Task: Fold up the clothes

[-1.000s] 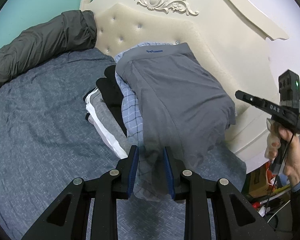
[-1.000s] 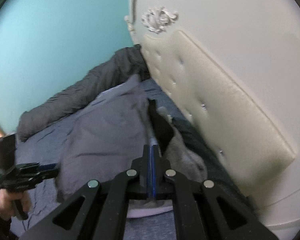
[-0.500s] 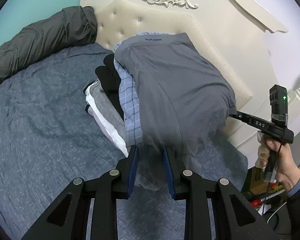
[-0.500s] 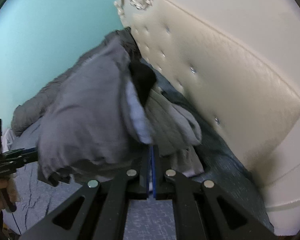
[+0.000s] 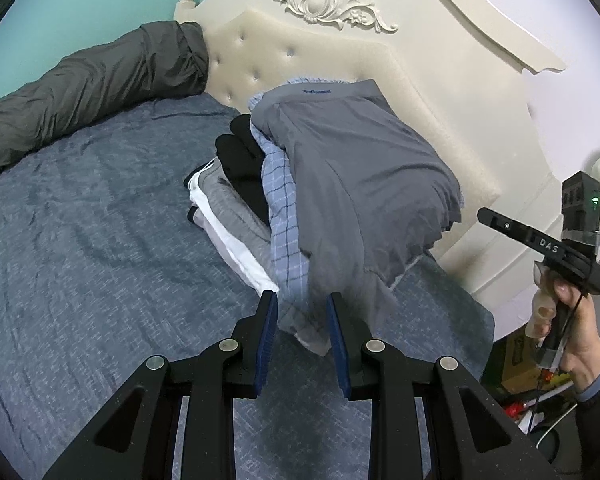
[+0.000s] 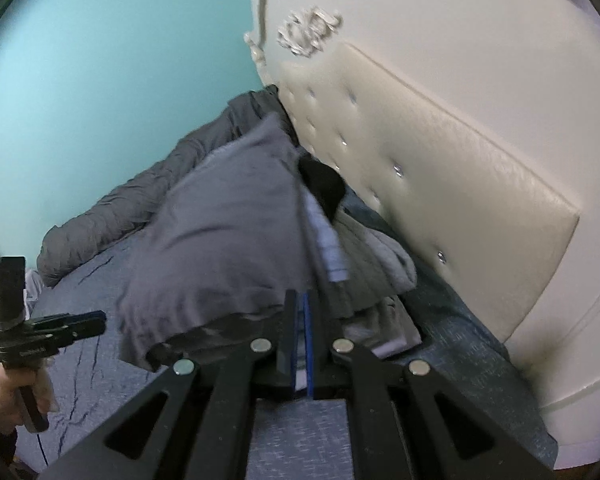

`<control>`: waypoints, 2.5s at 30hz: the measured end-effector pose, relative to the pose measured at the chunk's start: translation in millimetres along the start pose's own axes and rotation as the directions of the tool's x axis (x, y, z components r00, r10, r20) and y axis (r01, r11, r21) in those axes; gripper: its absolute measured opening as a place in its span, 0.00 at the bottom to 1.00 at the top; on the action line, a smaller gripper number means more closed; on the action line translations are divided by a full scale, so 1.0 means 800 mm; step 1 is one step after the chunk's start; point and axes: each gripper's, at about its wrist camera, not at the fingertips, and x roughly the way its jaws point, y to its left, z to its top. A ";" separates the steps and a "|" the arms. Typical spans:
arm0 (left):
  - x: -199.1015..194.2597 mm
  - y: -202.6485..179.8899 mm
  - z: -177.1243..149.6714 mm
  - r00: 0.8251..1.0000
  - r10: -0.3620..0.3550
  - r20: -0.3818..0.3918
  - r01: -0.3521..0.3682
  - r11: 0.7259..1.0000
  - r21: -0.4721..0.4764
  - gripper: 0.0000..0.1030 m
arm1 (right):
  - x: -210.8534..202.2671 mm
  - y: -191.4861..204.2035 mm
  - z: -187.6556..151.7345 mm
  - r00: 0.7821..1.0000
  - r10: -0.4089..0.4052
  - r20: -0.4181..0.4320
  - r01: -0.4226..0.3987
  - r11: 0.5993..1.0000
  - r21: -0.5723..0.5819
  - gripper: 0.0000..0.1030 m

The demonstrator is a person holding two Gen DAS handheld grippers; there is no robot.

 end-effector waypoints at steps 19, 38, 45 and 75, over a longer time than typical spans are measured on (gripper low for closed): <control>-0.133 -0.037 -0.014 0.990 0.031 0.140 -0.037 0.998 0.045 0.36 | -0.107 0.114 -0.002 0.992 -0.033 0.124 0.039 0.998 -0.050 0.27; -0.268 -0.110 -0.070 0.972 0.011 0.233 -0.039 0.993 0.115 0.53 | -0.243 0.207 -0.055 0.979 -0.060 0.195 0.077 0.994 -0.080 0.63; -0.305 -0.131 -0.094 0.966 0.010 0.260 -0.046 0.990 0.134 0.57 | -0.281 0.227 -0.077 0.978 -0.050 0.204 0.064 0.996 -0.063 0.76; -0.386 -0.154 -0.183 0.941 0.069 0.331 -0.117 0.985 0.128 1.00 | -0.373 0.298 -0.168 0.957 -0.153 0.248 0.172 0.983 -0.059 0.99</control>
